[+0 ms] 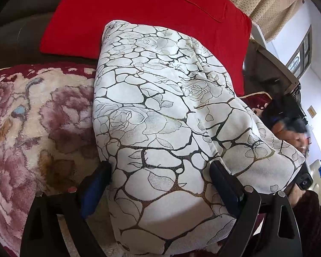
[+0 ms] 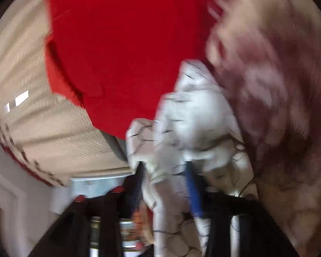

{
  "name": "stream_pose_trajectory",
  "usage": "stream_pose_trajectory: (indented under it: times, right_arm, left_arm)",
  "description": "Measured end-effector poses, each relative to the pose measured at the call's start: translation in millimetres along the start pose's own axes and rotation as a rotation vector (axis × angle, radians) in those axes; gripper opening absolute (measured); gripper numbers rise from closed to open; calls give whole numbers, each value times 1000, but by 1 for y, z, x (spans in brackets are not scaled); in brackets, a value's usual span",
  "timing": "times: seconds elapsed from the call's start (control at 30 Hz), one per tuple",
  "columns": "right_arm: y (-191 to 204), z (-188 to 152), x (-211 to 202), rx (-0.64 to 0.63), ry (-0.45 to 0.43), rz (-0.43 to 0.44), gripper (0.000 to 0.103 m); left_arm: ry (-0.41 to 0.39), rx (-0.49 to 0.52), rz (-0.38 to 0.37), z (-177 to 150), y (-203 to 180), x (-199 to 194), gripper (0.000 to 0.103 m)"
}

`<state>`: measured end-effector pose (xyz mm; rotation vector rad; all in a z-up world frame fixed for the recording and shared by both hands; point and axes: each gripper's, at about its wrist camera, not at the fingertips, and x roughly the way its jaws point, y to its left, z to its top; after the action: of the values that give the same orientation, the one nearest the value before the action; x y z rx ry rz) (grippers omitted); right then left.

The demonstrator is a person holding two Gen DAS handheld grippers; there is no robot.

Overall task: Fold large clothes
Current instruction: 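Smooth the folded coat bundle with the right gripper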

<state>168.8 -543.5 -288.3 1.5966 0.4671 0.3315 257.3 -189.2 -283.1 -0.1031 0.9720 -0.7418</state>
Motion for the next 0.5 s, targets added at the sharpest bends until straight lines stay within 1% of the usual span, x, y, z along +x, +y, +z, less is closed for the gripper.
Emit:
stream_pose_trajectory:
  times: [0.03,0.13,0.17,0.2,0.23,0.27,0.3,0.33,0.37,0.4,0.43,0.47,0.5]
  right_arm:
    - [18,-3,-4,-84,-29,-11,57]
    - [68,-24,-6,-327,-74,-53,57]
    - [83,-34,2,-388,-59,-61,57]
    - [90,-43,9,-444,-22,-64,56]
    - [94,-57,19,-492,19,-87,54]
    - [95,-61,36,-531,59,-131,50]
    - [94,-64,44,-545,87,-168,40]
    - [83,-63,58,-544,128,-256,37]
    - [68,-57,67,-511,145,-357,31]
    - [40,-44,74,-442,146,-488,0]
    - [20,-36,72,-386,152,-490,0]
    - [6,-27,67,-304,160,-417,0]
    - [-2,-20,59,-240,162,-364,0]
  left_arm:
    - [2,7,9,0,-1,0,92]
    - [11,30,36,1,-6,1,93]
    - [14,35,43,1,-7,2,93]
    - [17,42,50,2,-9,2,93]
    - [19,49,57,2,-10,3,93]
    - [22,58,66,1,-11,4,93]
    - [22,67,73,1,-12,4,93]
    - [23,70,78,0,-13,4,93]
    - [24,70,74,0,-14,4,93]
    - [24,72,65,2,-14,2,93]
    - [25,75,59,3,-14,0,93]
    - [26,72,46,5,-14,-4,93]
    - [26,65,31,7,-11,-9,92]
